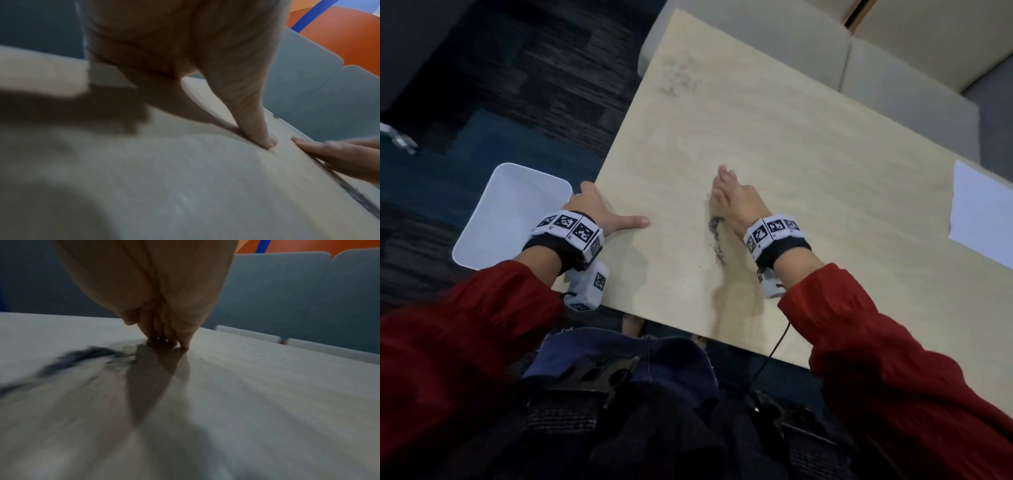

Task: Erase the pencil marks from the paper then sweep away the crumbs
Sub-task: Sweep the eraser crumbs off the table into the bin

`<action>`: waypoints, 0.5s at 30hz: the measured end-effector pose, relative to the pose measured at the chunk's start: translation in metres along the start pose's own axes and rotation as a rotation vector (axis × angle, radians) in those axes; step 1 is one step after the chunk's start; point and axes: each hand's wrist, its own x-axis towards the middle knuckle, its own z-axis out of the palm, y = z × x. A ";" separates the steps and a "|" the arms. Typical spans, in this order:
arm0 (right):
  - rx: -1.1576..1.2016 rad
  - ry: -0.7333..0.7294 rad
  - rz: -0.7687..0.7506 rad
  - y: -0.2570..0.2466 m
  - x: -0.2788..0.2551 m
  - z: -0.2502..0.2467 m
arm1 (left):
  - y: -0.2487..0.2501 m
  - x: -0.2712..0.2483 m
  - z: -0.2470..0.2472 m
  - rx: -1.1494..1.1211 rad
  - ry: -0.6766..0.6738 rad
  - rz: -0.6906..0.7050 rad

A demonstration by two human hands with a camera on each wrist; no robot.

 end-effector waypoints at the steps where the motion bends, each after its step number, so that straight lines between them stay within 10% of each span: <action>1: -0.011 -0.012 -0.039 -0.002 -0.015 0.005 | 0.001 0.001 0.000 0.001 -0.002 0.001; 9: 0.290 0.176 0.205 0.030 -0.022 -0.022 | -0.001 0.001 0.000 0.001 0.001 0.006; 15: 0.163 -0.098 0.113 0.009 -0.042 0.032 | -0.001 0.002 0.000 0.000 -0.003 0.014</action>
